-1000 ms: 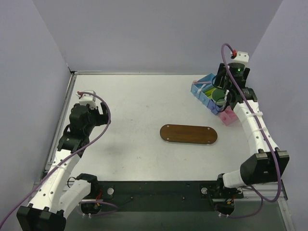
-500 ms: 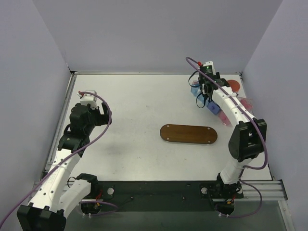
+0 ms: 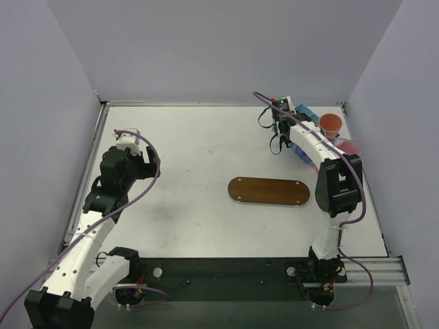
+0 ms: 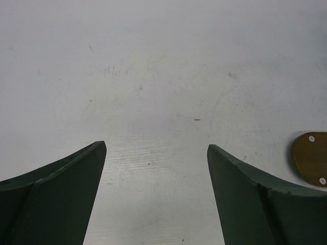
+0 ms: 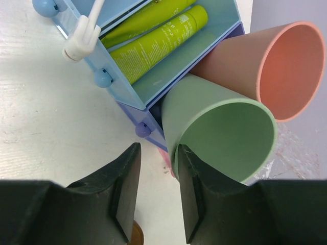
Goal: Prepare toiletry sets of a toothbrush and toothpaste on the tray
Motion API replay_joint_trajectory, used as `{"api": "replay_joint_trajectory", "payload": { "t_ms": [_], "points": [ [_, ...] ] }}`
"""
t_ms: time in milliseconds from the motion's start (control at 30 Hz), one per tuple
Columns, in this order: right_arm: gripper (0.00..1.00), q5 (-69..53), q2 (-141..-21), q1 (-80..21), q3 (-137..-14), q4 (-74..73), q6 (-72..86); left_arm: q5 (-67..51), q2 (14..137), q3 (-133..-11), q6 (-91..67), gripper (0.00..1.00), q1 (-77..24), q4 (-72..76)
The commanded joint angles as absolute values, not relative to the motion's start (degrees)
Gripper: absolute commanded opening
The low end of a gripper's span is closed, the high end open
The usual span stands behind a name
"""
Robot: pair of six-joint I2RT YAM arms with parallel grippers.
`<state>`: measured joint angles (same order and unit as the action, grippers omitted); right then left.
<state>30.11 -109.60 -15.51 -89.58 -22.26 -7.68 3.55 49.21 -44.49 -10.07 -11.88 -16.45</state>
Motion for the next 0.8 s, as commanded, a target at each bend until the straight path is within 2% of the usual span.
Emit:
{"api": "replay_joint_trajectory", "payload": {
  "t_ms": [0,767],
  "points": [
    [0.30,35.24,-109.51,-16.08,-90.79,-21.98,-8.52,2.20,49.04,-44.30,-9.14,0.91,-11.60,-13.89],
    [0.15,36.83,-111.01,-15.82,-89.03,-19.51,-8.88,2.55,48.78,-44.21,-8.61,0.91,-11.60,-14.06]
  ]
}}
